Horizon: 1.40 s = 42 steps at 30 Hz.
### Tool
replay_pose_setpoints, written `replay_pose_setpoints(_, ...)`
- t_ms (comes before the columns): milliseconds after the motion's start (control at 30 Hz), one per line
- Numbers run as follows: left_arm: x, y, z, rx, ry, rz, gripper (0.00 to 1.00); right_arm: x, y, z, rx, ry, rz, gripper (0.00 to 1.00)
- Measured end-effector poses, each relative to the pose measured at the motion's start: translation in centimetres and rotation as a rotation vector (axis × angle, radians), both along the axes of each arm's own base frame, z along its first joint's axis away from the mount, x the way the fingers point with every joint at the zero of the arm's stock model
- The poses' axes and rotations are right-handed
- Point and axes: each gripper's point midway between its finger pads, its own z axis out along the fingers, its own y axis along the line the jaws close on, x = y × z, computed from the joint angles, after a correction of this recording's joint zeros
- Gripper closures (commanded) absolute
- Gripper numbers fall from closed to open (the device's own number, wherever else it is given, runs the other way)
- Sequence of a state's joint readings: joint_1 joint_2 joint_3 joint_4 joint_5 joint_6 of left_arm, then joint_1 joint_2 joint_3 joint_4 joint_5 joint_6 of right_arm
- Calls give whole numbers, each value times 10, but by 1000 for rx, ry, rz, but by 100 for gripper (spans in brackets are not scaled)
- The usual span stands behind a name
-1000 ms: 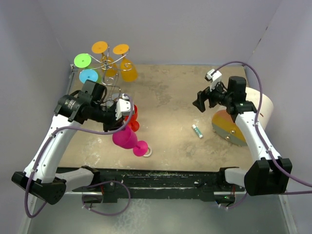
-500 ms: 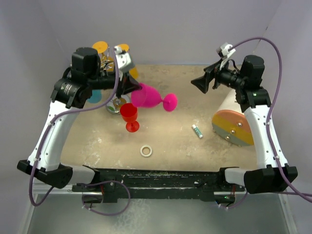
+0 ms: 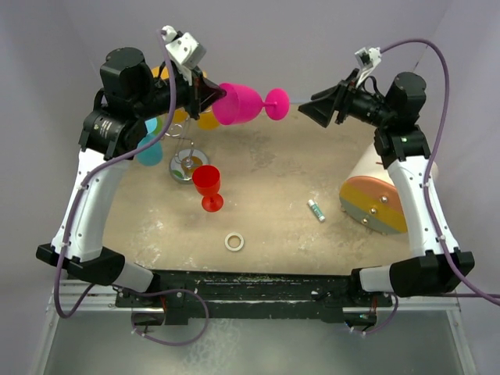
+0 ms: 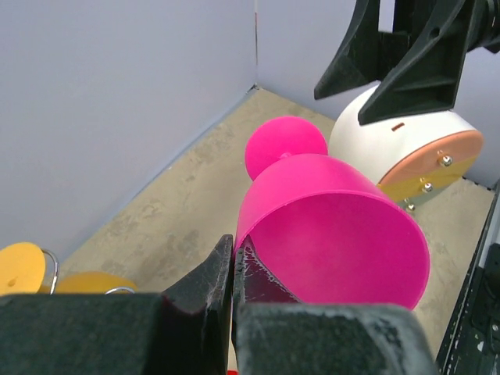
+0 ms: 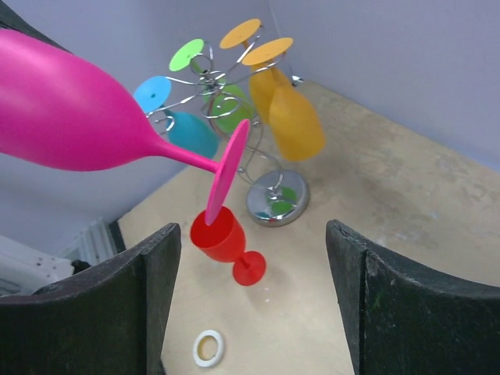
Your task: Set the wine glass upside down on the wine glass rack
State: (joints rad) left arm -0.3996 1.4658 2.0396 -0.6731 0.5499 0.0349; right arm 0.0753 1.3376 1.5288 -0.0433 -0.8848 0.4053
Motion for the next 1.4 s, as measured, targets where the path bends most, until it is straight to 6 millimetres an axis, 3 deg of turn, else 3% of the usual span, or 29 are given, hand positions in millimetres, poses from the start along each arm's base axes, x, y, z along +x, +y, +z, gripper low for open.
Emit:
replay_pose_setpoints(200,10,1,4,-22,0,41,100,2,31,-6,7,43,57,30)
replay_pose_setpoints(400,13,2,3,-25,8,57,100,0,54,-7,-5,47,79,45)
replay_pose_setpoints(733,13,2,5,-33,3,59,100,7,53,1,-1,29,29,65)
replay_pose_setpoints(1233,13,2,6,-35,-2,60,100,16,59,-7,4,64,7,74)
replay_pose_setpoints(1400,14,2,7,-36,-4,59,100,17,61,-9,4,72,9,90)
